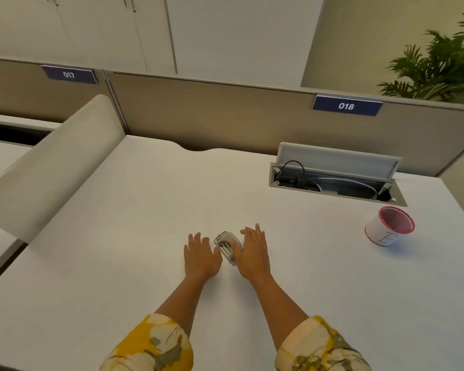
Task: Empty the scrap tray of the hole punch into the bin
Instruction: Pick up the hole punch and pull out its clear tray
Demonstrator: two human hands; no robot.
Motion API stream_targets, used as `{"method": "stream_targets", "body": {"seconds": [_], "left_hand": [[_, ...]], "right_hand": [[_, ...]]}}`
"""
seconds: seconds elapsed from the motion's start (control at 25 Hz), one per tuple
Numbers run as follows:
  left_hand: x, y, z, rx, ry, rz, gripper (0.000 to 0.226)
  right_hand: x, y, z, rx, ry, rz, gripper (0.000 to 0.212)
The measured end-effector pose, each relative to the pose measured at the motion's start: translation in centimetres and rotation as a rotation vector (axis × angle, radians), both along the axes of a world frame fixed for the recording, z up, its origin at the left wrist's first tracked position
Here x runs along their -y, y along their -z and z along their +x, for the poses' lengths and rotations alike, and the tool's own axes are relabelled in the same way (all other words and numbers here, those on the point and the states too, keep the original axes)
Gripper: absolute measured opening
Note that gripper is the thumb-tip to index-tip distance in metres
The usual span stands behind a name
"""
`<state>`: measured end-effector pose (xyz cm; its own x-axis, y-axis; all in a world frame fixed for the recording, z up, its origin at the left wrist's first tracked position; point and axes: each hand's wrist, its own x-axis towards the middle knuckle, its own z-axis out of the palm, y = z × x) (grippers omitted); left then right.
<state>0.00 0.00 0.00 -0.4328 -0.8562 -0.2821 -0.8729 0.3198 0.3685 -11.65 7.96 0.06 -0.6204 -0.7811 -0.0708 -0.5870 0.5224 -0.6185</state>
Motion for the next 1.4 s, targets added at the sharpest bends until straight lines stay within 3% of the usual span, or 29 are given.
{"method": "stream_targets", "body": {"seconds": [0.28,0.44,0.56,0.68,1.04,1.2,1.32,1.4], "left_hand": [[0.4,0.1,-0.3,-0.098,-0.054,0.129,0.044],[0.0,0.4,-0.8,-0.177,-0.110,0.161,0.042],[-0.9,0.7,-1.4,-0.201,-0.146,0.165,0.040],[-1.0,0.6,-2.0,-0.248,-0.178,0.190,0.039],[-1.8,0.4,-3.9,-0.786,-0.545,0.698,0.028],[-2.1,0.1,-4.6,-0.837,-0.549,0.766,0.024],[-2.6,-0.2,-5.0,-0.874,-0.509,0.817,0.023],[-3.2,-0.4,-5.4,-0.885,-0.475,0.868,0.023]], "right_hand": [[1.8,-0.9,0.5,0.284,0.136,0.033,0.029],[2.1,-1.0,0.1,0.337,0.170,0.087,0.014],[2.1,-1.3,-0.1,0.370,0.176,0.137,0.034],[1.7,-1.8,-1.0,0.453,0.163,0.146,0.029],[-1.9,-1.3,-2.7,0.619,0.230,-0.031,0.025],[-3.6,-1.0,-3.0,0.735,0.249,-0.140,0.028],[-5.0,-0.9,-4.2,0.961,0.393,-0.312,0.032],[-5.4,-1.0,-5.4,1.010,0.461,-0.378,0.032]]}}
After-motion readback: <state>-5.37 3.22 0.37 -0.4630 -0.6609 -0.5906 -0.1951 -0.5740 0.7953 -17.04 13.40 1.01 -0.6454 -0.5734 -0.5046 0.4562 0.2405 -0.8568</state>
